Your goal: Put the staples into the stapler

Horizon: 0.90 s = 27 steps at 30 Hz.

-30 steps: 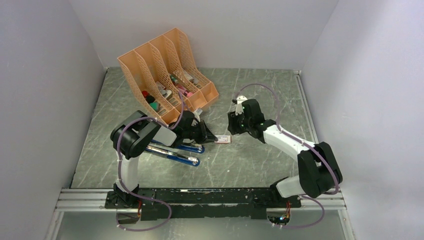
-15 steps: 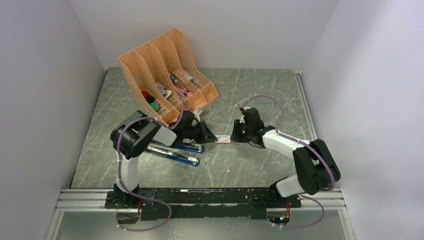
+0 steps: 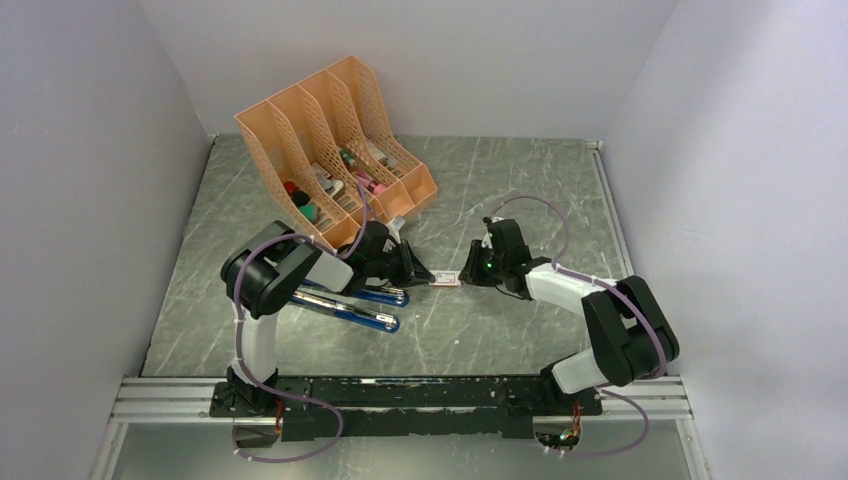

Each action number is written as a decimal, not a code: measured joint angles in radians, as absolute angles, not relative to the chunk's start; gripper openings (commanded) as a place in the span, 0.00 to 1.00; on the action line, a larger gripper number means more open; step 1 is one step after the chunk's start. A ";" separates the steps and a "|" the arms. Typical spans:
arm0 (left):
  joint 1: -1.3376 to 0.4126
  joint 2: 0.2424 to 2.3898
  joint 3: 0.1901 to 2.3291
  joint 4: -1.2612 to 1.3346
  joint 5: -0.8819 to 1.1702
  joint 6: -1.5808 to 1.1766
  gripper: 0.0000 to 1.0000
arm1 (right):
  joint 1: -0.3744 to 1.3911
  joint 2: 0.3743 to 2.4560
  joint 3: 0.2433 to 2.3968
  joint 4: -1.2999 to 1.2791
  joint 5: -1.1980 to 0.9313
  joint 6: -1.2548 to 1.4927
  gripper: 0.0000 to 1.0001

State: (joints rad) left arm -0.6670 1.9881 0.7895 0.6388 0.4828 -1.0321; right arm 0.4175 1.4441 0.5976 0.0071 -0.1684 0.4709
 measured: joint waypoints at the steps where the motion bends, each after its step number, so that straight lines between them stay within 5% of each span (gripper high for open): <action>1: -0.667 1.988 0.789 0.639 0.483 -1.032 0.15 | 0.416 1.447 0.594 0.013 -0.170 0.474 0.28; 10: -0.664 1.988 0.789 0.638 0.483 -1.031 0.14 | 0.405 1.483 0.581 0.067 -0.196 0.495 0.25; 27: -0.664 1.988 0.790 0.638 0.483 -1.028 0.14 | 0.397 1.501 0.584 0.103 -0.208 0.495 0.00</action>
